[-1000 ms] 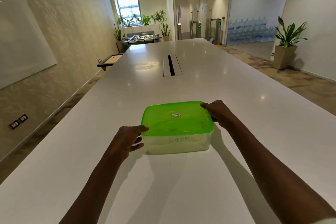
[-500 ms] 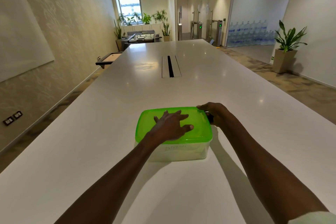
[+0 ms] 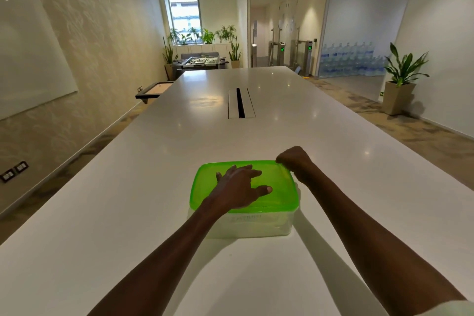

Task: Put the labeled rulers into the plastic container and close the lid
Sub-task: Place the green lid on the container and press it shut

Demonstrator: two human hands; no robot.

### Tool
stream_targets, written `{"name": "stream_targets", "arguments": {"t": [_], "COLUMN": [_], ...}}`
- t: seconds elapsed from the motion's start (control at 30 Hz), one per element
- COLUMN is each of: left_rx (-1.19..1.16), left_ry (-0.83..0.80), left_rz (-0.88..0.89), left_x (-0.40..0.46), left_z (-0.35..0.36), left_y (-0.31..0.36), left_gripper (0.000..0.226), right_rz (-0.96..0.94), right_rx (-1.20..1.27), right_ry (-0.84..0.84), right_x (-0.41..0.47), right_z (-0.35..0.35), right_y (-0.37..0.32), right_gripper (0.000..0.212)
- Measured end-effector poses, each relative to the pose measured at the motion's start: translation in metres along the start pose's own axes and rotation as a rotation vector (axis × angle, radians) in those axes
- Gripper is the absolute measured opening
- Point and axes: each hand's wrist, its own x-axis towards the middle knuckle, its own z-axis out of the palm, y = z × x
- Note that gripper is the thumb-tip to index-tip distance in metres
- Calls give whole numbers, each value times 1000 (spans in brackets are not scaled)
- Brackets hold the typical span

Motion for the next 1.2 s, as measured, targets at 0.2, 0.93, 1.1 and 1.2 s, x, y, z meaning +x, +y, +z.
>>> {"name": "stream_targets", "arguments": {"t": [0.2, 0.93, 1.1, 1.2], "left_rx": [-180, -1226, -1250, -1269], "left_ry": [381, 216, 276, 246], "left_rz": [-219, -704, -675, -630], "left_x": [1, 18, 2, -11], "left_z": [-32, -41, -41, -41], "left_y": [-46, -111, -107, -110], "left_gripper": [35, 25, 22, 23], "right_rz": [-427, -110, -527, -620], "right_rx": [-513, -357, -463, -443], "right_ry": [-235, -177, 8, -66], "right_x": [-10, 0, -52, -89], "right_z": [47, 132, 126, 117], "right_y": [-49, -87, -81, -74], "right_gripper": [30, 40, 24, 23]}}
